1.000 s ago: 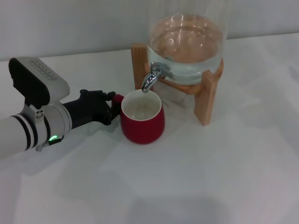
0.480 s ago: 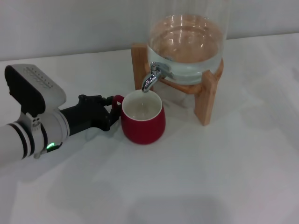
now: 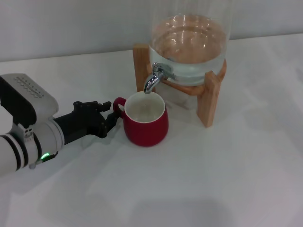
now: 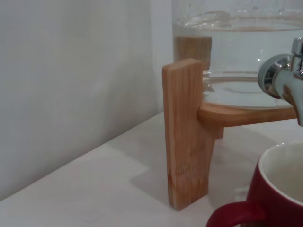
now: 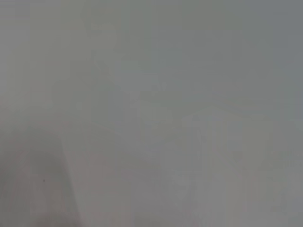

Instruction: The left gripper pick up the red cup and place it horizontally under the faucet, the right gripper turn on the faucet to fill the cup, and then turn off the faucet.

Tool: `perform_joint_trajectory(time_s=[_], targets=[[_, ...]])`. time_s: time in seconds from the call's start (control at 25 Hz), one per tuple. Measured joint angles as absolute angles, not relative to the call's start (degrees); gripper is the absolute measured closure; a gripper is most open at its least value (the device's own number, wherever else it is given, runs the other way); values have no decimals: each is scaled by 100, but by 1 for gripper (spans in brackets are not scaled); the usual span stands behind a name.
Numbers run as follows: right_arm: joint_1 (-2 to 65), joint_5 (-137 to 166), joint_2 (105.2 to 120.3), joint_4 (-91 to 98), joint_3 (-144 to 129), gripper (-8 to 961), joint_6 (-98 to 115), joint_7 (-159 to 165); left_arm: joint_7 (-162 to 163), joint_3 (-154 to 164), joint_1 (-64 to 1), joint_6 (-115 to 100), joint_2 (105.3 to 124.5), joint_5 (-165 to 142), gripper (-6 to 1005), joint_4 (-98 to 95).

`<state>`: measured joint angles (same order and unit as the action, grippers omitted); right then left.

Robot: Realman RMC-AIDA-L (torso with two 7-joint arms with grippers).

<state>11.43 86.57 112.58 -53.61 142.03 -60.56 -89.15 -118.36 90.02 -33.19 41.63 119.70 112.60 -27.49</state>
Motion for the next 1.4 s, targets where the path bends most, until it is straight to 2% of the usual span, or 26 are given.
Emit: perform_joint_trajectory(time_s=[0.36, 0.64, 0.68, 0.76, 0.96, 1.28, 1.4], targets=[[1128, 8657, 11258, -5354, 14202, 225, -6056, -8910, -11717, 9062, -2809, 4161, 11942, 11236, 581, -3318], [1123, 8657, 11244, -5296, 14263, 225, -6069, -8902, -11446, 9065, -1720, 4243, 11923, 11034, 564, -4690], [1121, 8657, 11241, -5293, 14265, 225, -6071, -8902, -11446, 9065, -1720, 4243, 11923, 11034, 561, -4690], [1095, 8657, 11235, -5287, 14269, 225, -6073, -8902, -11430, 9024, -1011, 4280, 11923, 11072, 556, -5431], [1027, 8603, 11219, -5283, 14274, 224, -6073, -8901, -11446, 8997, -354, 4293, 11925, 11403, 544, -6176], [911, 8597, 11200, -5341, 14273, 224, -6443, -8903, -11512, 8720, -59, 4307, 11931, 12056, 525, -6526], [825, 8595, 11189, -5414, 14273, 224, -6628, -8913, -11476, 8601, -83, 4338, 11922, 12157, 424, -6530]])
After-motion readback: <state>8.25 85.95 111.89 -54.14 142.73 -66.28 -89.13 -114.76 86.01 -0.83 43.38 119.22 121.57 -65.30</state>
